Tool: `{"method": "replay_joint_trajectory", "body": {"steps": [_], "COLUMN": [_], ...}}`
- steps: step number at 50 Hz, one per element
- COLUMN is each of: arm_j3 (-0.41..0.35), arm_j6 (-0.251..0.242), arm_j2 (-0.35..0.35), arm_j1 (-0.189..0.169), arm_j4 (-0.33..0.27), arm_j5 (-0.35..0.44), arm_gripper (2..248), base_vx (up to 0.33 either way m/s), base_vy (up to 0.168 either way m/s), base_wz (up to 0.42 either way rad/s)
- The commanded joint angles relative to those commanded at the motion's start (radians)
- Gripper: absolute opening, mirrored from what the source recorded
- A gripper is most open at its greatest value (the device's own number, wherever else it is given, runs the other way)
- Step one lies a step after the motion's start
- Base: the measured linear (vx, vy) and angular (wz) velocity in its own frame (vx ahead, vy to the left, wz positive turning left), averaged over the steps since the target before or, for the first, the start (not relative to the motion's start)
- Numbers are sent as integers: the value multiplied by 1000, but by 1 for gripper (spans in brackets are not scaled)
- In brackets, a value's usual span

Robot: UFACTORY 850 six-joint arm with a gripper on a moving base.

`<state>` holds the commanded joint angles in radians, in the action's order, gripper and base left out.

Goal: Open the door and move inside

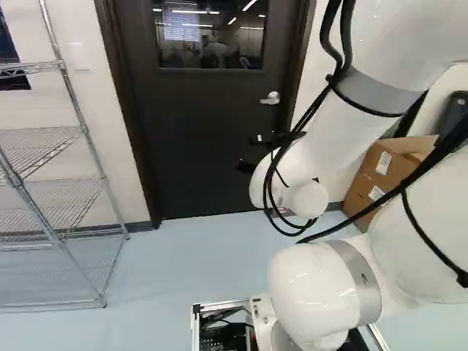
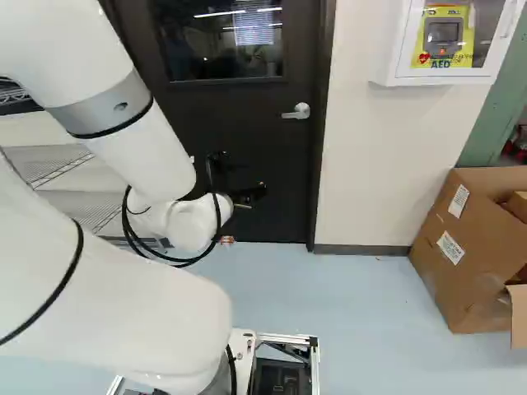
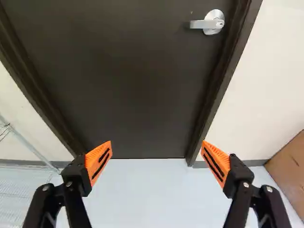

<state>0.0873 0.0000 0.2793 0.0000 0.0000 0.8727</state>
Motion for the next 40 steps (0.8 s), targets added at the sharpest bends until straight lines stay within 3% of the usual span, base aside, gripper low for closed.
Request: {"method": "replay_joint_trajectory", "body": {"steps": [40], "arm_j3": [0], "arm_j6": [0], "arm_j2": [0], "arm_j1": [0], "arm_j4": [0], "arm_j5": [0], "arm_gripper": [247], "base_vx": [243], "base_vy": [70], "base_wz": [-262]}}
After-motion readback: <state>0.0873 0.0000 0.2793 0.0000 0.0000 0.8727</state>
